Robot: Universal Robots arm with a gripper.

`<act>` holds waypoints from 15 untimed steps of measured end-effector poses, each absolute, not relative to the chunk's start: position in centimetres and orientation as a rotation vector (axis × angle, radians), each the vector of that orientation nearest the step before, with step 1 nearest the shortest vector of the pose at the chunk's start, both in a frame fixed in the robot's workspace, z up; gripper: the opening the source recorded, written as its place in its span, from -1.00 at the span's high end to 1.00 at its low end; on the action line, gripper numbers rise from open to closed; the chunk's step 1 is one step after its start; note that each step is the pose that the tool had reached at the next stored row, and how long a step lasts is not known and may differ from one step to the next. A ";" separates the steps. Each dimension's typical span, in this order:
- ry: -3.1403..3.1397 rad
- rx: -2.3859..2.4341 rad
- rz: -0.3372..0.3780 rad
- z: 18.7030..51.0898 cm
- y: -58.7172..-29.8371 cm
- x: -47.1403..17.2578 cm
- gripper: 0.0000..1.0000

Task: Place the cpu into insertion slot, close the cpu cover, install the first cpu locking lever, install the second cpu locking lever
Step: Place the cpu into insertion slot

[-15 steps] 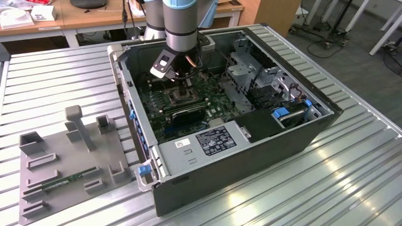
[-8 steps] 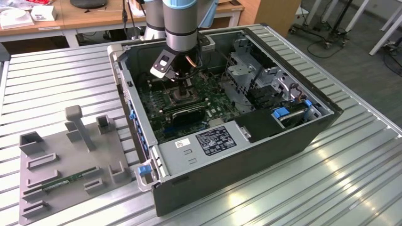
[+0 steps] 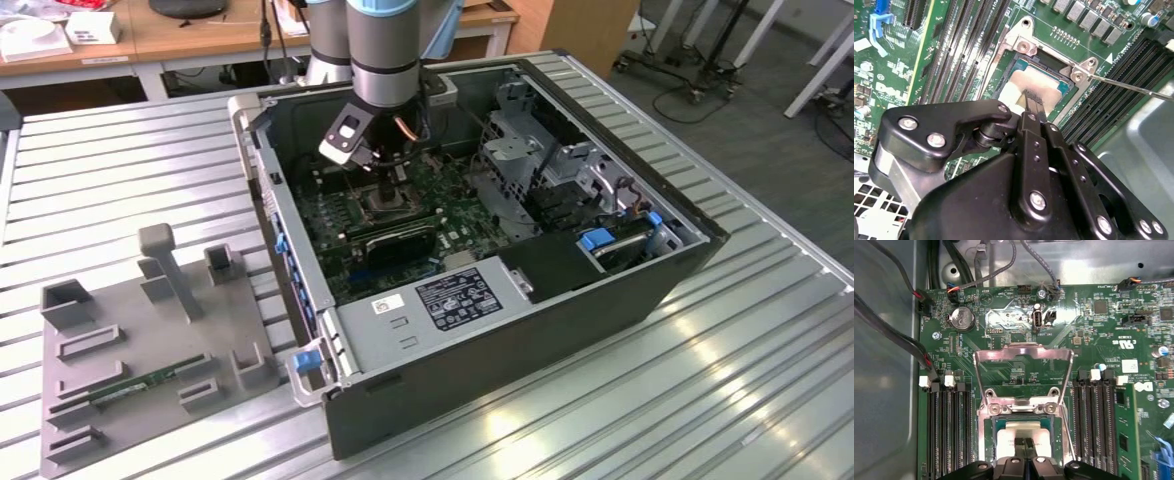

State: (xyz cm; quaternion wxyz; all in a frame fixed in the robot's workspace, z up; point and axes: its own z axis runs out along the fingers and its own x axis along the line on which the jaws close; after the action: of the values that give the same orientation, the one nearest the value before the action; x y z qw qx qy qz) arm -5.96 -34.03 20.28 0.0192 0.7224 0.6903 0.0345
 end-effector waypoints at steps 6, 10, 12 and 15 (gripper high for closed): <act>2.143 2.243 0.106 20.5 -34.0 -6.0 0.79; 2.143 2.243 0.105 20.7 -34.0 -6.0 0.79; 2.143 2.243 0.105 20.8 -34.0 -6.0 0.79; 2.143 2.243 0.105 20.8 -34.0 -6.0 0.79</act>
State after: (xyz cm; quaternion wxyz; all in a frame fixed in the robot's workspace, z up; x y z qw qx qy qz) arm -5.96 -34.03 20.81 0.0187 0.7225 0.6903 0.0339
